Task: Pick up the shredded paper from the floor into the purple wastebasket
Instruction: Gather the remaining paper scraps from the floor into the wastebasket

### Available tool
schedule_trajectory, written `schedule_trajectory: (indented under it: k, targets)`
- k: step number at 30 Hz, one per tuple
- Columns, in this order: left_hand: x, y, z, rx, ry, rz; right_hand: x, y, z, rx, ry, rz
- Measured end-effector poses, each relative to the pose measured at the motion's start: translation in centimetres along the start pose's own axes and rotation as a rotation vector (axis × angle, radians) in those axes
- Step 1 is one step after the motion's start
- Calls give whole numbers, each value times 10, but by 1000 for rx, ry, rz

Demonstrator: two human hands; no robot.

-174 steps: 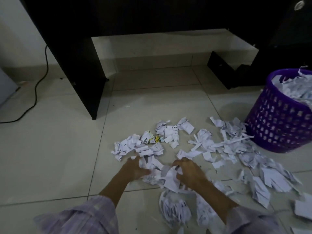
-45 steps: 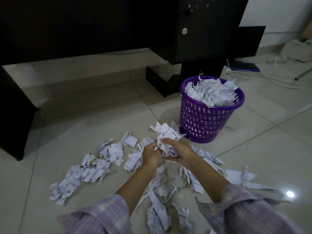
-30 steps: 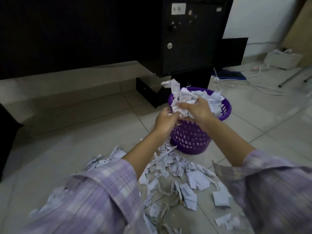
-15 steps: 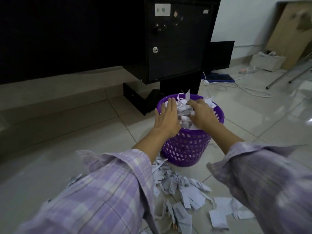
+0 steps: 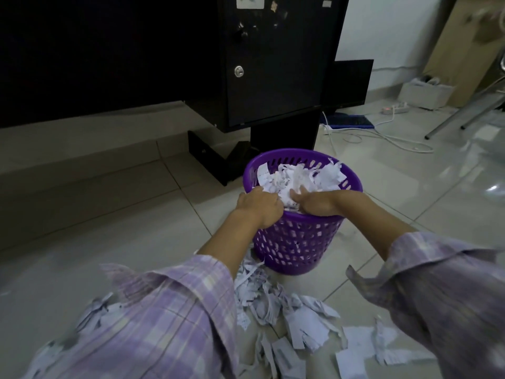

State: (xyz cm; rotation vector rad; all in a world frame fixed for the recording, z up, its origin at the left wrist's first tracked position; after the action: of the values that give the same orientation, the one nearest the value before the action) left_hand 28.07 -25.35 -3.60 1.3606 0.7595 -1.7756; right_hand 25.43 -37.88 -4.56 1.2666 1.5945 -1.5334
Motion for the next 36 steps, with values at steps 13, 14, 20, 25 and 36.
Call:
schedule_trajectory:
  k: [13, 14, 20, 25, 36]
  targets:
    - [9, 6, -6, 19, -109, 25, 12, 25, 2, 158, -213, -173]
    - [8, 5, -5, 21, -105, 21, 15, 25, 2, 166, -193, -185]
    - [0, -2, 1, 18, -96, 41, 8, 16, 0, 60, -68, -150]
    - [2, 2, -2, 25, -84, 28, -15, 15, 8, -30, 66, 229]
    - [-16, -3, 4, 75, -76, 125, -41, -11, 8, -46, 126, 377]
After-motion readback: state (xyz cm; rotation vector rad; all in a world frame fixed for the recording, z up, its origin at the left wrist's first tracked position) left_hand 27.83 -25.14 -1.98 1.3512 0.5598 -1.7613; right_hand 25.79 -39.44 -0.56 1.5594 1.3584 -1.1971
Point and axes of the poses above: each hand's wrist, its own y-axis towards the middle knuckle, its own x-axis out of the palm, z = x × y, the point moved 7 cm from there along y, towards the middle knuckle, and after that the axes turned 7 degrees about z, right-handed, at the moved point
